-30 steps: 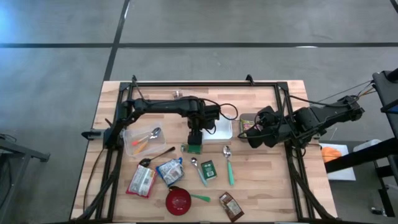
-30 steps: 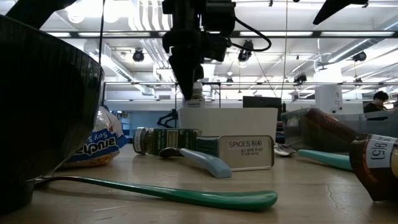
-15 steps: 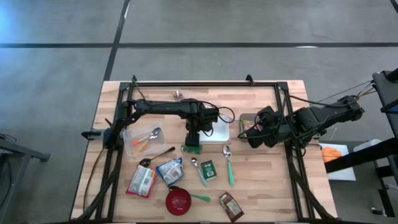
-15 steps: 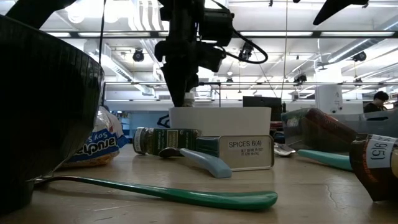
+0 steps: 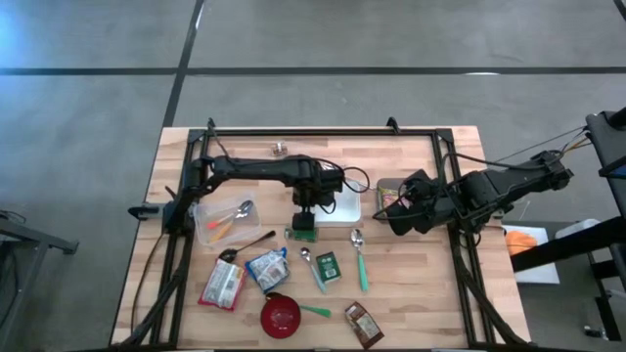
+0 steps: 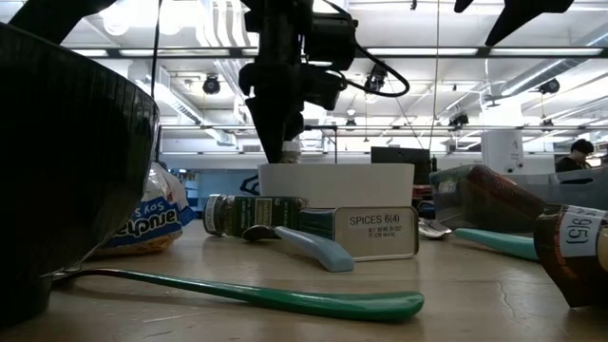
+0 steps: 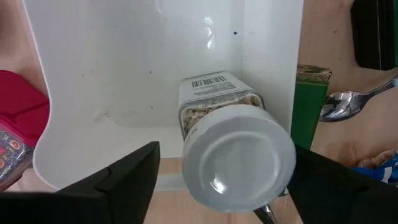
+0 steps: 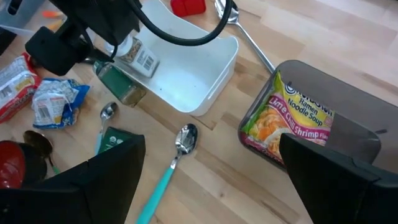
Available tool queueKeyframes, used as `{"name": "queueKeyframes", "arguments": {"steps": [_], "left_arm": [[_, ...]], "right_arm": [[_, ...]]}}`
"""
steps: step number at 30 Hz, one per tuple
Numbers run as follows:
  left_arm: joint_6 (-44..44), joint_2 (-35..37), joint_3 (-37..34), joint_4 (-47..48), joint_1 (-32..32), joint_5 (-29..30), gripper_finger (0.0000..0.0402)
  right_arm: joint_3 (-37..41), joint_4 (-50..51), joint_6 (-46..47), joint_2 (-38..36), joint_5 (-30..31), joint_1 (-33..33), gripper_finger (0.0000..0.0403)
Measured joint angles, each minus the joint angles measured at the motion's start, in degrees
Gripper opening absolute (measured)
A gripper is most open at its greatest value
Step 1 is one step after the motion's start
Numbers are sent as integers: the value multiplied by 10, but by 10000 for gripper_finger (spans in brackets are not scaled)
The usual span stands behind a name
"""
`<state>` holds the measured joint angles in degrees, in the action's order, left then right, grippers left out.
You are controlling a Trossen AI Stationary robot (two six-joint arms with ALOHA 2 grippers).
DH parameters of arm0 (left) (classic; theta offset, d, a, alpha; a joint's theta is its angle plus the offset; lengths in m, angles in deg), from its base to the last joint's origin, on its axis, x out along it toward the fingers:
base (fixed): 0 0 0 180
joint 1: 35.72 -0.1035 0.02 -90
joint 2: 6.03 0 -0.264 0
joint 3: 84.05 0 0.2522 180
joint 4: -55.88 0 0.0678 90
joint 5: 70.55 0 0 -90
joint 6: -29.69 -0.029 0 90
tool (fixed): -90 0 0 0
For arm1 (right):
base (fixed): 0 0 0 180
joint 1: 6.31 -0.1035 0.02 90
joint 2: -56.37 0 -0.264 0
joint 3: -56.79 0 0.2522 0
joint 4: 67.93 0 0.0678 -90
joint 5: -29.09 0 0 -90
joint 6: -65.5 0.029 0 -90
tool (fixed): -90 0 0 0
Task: Pick & Place Food Item
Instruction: Put the white seasoning bottle into the white bin, then put the light green spoon into the transparent bin
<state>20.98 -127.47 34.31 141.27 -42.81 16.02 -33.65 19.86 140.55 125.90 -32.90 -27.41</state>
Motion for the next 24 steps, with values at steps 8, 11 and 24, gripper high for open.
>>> {"name": "queueKeyframes", "arguments": {"steps": [8,11,24], "left_arm": [[2,15,0,2,-1,0,337],[3,20,6,6,-1,5,337],[63,93,11,8,-2,28,338]], "right_arm": [[0,0,13,0,0,0,367],[0,0,18,0,3,0,367],[14,-40,75,11,-62,0,366]]}}
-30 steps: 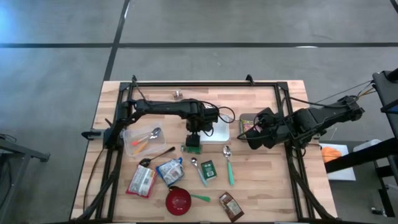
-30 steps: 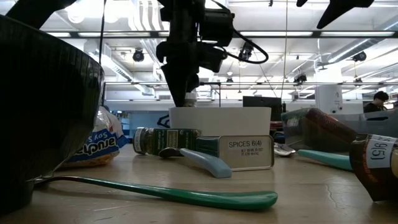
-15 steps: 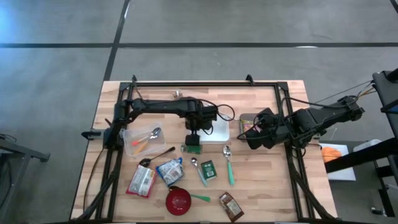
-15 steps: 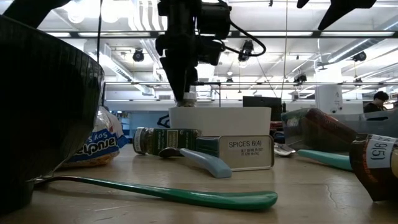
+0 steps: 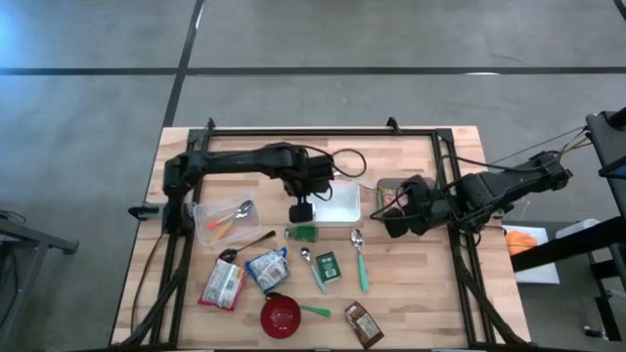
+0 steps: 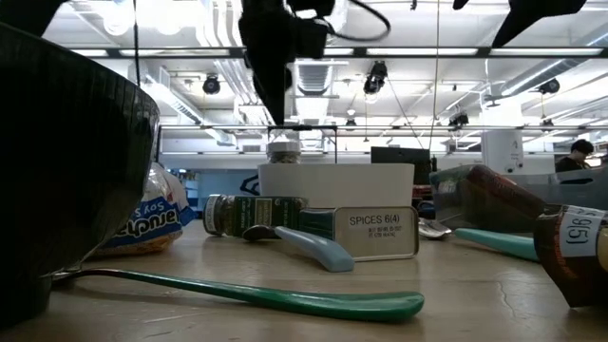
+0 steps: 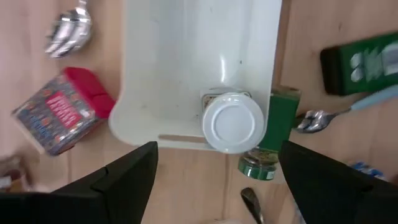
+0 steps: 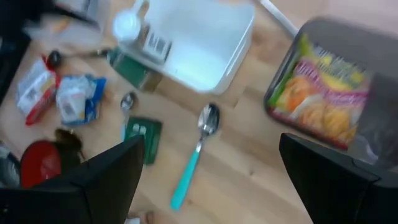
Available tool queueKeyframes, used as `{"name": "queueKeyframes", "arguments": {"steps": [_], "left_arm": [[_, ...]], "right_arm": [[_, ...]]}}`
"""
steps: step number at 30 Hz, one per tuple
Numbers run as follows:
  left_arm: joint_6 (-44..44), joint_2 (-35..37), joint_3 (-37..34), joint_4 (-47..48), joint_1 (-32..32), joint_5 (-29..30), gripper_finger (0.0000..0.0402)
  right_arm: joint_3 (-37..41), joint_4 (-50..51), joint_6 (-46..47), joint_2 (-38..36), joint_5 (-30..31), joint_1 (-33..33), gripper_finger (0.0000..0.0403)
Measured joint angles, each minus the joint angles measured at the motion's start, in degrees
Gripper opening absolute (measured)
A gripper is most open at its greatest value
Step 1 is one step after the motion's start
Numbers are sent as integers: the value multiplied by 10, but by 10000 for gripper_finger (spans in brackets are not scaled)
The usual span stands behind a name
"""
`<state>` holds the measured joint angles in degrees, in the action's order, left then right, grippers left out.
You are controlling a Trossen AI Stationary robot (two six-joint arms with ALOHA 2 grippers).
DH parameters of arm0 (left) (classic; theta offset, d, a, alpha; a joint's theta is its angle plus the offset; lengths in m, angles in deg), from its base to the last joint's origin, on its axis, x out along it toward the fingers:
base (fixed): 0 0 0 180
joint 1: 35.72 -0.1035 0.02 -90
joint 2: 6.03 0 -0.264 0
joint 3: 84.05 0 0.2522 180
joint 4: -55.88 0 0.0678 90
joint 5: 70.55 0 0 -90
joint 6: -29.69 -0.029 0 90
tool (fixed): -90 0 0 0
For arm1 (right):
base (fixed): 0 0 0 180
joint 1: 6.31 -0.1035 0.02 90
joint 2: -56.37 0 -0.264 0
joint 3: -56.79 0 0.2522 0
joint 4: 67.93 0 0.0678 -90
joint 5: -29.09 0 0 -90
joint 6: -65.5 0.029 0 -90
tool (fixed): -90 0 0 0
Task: Pick & Place Food Item
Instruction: Put the light green spoon into the transparent bin
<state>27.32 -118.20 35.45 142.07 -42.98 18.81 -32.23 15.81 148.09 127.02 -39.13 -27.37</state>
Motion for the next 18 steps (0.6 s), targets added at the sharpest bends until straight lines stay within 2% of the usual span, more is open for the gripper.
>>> {"name": "queueKeyframes", "arguments": {"steps": [4,7,11,14,18], "left_arm": [[46,32,0,-15,0,0,338],[71,57,0,-29,1,0,338],[78,90,-21,-43,1,0,338],[80,131,-78,-74,1,0,338],[103,208,-201,-144,1,-27,338]], "right_arm": [[6,-4,12,43,-46,2,366],[6,-6,14,87,-106,13,366],[5,-22,13,150,-161,20,366],[0,-26,27,197,-177,20,366],[-2,-65,19,245,-215,16,366]]}}
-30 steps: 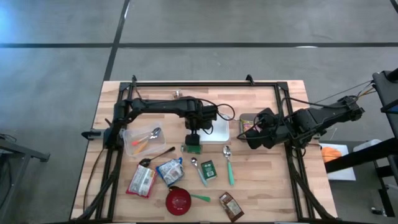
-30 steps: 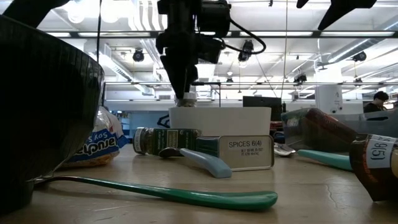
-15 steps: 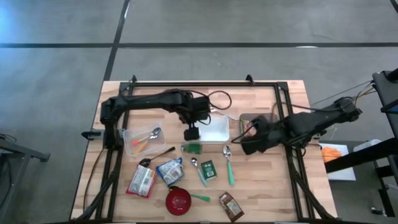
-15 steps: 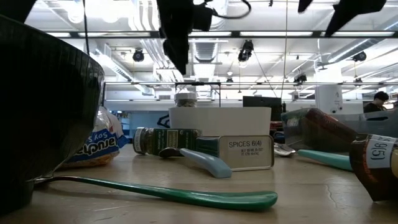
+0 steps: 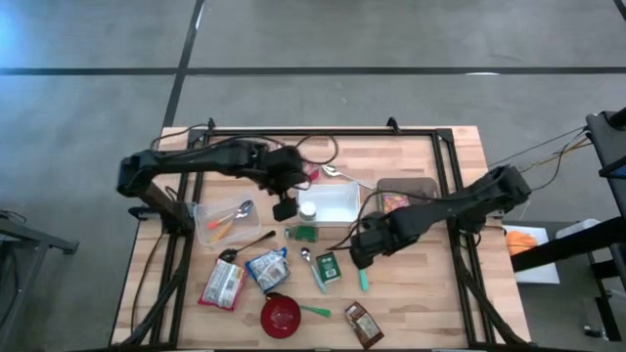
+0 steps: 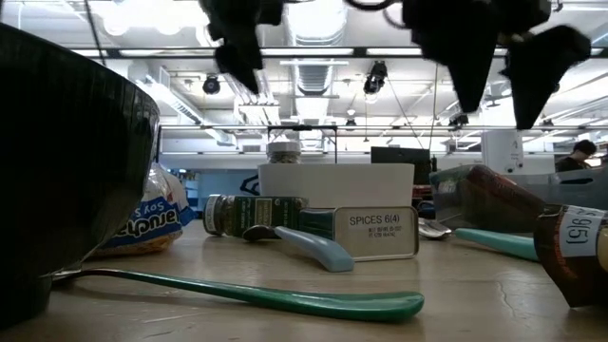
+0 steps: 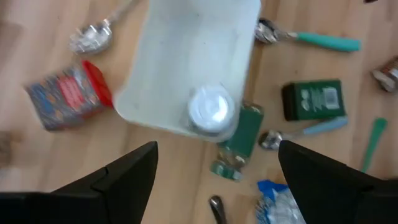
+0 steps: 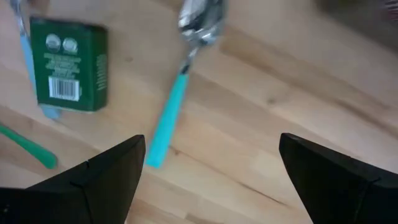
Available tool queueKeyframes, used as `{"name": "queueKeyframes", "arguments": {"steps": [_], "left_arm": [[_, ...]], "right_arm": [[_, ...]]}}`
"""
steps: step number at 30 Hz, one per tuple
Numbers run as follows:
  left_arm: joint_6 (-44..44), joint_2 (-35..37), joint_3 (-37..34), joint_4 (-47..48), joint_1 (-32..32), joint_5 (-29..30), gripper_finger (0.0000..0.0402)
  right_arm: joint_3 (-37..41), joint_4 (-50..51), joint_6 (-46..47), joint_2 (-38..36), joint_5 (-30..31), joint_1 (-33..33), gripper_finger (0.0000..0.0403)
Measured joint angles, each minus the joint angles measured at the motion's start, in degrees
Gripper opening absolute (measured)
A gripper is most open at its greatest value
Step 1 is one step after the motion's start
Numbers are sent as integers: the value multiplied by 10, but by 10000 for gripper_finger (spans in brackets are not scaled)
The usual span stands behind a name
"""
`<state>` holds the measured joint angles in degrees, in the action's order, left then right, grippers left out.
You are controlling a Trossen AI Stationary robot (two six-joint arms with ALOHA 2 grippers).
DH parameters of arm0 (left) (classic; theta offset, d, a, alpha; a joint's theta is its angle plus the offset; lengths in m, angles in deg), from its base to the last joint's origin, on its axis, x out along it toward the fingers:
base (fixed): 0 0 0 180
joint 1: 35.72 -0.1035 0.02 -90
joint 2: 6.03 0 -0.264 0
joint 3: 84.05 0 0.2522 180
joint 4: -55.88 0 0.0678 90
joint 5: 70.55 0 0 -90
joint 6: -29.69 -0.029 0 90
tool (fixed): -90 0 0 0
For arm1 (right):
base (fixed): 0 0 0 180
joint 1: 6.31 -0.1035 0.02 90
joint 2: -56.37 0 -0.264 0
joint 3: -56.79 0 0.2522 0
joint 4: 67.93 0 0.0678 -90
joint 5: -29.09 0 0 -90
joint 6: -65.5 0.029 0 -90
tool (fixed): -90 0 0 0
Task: Pick & Place Food Item
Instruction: Put the light green spoon into the transparent bin
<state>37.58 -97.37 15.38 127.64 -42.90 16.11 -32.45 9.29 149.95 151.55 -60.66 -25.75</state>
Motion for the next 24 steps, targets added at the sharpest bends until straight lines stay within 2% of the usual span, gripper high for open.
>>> {"name": "queueKeyframes", "arguments": {"steps": [4,8,18,21,24], "left_arm": [[30,80,-120,-85,1,-34,338],[63,138,-196,-142,1,-38,338],[76,177,-232,-151,2,-38,338],[72,178,-232,-150,3,-38,338],[66,179,-232,-149,3,-38,338]], "right_arm": [[0,-61,-6,33,-4,-5,366],[0,-77,3,61,-5,-3,366],[1,-95,28,136,-20,-1,362],[1,-96,26,146,-13,3,335],[1,-97,13,154,-9,8,284]]}}
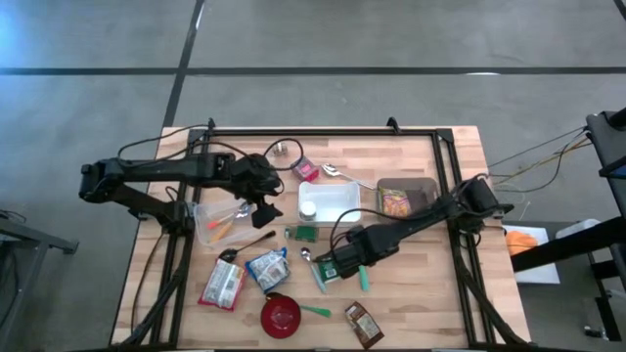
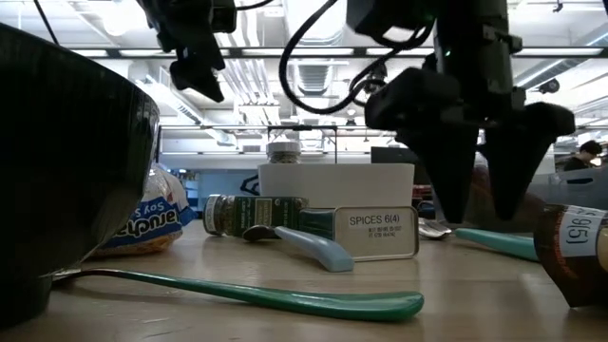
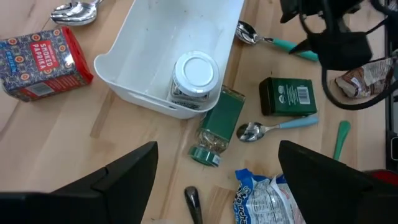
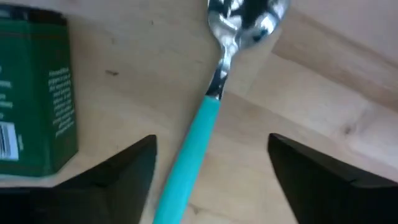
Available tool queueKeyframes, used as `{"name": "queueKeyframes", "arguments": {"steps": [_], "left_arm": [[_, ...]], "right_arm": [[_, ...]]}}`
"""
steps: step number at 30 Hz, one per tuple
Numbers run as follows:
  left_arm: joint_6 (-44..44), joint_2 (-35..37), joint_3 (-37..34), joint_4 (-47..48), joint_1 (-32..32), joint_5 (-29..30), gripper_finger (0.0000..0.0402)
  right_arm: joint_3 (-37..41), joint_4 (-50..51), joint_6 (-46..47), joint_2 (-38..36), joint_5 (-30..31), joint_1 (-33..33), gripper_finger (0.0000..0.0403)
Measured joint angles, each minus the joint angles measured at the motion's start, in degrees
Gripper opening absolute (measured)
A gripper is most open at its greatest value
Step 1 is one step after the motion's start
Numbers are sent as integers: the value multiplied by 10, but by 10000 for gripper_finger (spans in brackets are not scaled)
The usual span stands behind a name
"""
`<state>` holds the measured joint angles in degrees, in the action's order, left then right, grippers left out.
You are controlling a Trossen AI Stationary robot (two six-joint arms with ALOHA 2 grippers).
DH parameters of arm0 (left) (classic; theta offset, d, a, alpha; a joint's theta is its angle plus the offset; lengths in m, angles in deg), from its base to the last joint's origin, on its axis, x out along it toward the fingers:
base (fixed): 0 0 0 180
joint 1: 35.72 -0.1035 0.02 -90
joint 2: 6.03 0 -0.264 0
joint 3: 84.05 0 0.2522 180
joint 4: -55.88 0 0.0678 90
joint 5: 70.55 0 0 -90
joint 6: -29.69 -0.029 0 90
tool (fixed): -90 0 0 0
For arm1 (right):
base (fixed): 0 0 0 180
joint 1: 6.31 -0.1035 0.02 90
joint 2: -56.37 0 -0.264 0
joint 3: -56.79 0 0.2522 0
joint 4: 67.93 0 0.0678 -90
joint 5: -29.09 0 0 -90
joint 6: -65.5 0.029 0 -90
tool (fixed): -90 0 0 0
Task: Pick & Place Food Item
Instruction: Put the light green spoon into the transparent bin
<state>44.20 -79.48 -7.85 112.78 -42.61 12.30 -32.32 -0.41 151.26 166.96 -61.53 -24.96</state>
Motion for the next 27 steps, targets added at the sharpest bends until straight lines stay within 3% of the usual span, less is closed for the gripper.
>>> {"name": "queueKeyframes", "arguments": {"steps": [5,17,27], "left_arm": [[-10,0,0,4,1,-2,338],[-10,0,0,21,1,-4,338],[46,0,0,18,2,-5,338]], "right_arm": [[0,-19,-14,20,2,6,198],[-1,-32,-18,34,-17,6,36],[0,-2,12,-25,28,4,31]]}}
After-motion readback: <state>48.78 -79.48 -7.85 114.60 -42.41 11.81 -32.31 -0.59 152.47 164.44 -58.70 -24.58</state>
